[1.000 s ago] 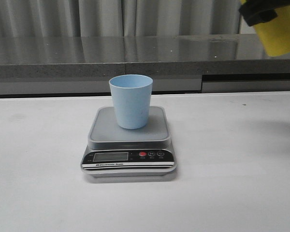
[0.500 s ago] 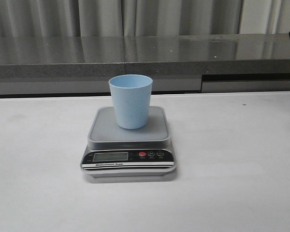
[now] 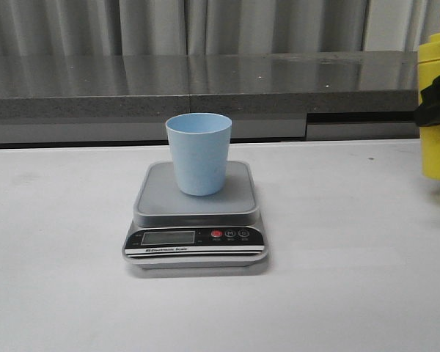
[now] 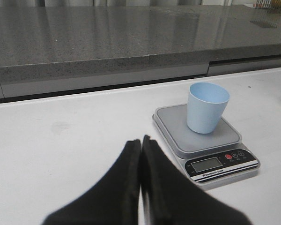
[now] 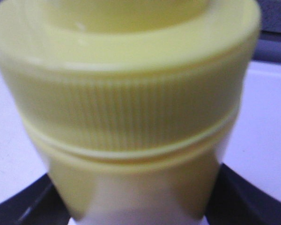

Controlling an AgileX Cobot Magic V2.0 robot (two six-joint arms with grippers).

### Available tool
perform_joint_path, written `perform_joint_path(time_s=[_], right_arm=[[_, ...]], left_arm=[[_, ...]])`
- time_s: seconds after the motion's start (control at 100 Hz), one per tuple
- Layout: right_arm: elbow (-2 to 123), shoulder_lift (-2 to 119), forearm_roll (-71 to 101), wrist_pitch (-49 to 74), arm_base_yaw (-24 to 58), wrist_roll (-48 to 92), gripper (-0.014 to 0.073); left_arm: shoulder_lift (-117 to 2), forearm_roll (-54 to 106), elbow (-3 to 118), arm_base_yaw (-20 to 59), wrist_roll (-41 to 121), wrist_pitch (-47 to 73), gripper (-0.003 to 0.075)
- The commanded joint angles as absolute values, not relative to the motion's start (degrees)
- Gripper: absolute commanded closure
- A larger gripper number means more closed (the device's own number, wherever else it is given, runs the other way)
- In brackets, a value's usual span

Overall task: Pour seasoning into cup on scale with both arms
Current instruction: 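Turn the bottle upright and carry it back beside the scale, then lower the bottle onto the table with the right gripper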

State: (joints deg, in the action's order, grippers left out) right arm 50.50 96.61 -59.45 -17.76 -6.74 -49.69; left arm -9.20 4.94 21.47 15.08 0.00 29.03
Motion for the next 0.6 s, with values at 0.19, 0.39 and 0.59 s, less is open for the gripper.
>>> perform_joint_path(time_s=[0.19,0.39,0.59], right_arm=[[51.9,99.2,-53.3,-24.8,-7.0,-49.9,0.0577],[51.9,100.5,-53.3,-25.2,-7.0,-49.9,0.0493],[51.9,100.5,-54.0,-25.6,-7.0,-49.5,0.0172]], left_arm=[[-9.9,5.5,23.0,15.0,-0.4,24.5,0.0741],[-9.9,5.5,23.0,15.0,-0.4,24.5,0.0741],[-9.9,5.5,23.0,15.0,-0.4,24.5,0.0741]])
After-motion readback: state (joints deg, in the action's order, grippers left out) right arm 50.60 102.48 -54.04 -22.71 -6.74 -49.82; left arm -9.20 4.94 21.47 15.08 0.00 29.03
